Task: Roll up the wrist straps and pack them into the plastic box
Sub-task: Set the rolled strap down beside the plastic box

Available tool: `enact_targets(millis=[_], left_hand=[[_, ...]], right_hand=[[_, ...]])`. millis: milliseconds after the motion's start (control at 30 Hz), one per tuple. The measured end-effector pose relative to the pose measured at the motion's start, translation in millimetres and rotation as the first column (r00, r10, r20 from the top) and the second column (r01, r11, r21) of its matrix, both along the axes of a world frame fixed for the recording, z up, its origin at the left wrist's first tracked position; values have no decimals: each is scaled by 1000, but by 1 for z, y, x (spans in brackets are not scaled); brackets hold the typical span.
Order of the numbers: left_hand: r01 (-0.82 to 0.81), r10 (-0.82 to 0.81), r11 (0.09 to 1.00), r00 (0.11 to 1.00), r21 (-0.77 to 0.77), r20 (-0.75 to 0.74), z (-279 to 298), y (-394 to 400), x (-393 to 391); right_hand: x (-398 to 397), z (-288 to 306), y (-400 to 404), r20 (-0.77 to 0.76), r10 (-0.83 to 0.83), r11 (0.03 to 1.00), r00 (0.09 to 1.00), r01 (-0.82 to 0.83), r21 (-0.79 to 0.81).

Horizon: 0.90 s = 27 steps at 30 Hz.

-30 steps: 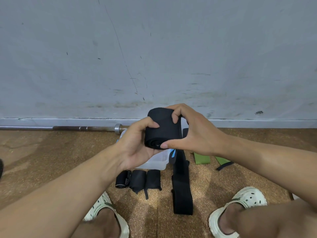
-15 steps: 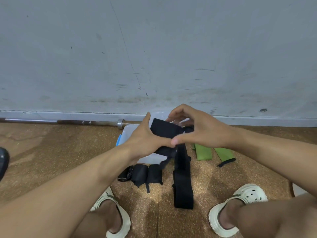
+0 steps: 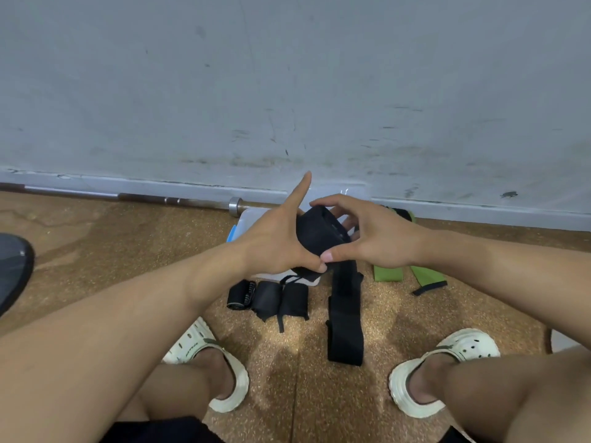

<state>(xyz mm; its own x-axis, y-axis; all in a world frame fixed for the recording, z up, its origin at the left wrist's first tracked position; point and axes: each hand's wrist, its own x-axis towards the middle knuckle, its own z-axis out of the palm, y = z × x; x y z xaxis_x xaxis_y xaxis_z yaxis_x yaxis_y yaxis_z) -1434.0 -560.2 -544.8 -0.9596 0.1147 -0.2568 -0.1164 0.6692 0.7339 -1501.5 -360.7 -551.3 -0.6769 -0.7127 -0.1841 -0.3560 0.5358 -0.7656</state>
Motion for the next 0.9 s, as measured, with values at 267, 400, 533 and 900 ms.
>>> enact_targets(millis=[267,400,533,900], left_hand=[[20,4,945,997,-328,72,-8,-47,11],[-6,37,935,996,-354,81,-17,-65,14],[-11,60,926,991,-377,118,-28,-83,11],[-82,133,915,986,-395,105,-46,-119,-1]], right_hand=[[10,-41,-20,40,-27,973,999,17,230],[25,-80,-49,94,3,926,996,-38,375],[39,-148,-94,236,-129,940,963,43,339],[126,-320,-173,741,-642,655,199,644,394]])
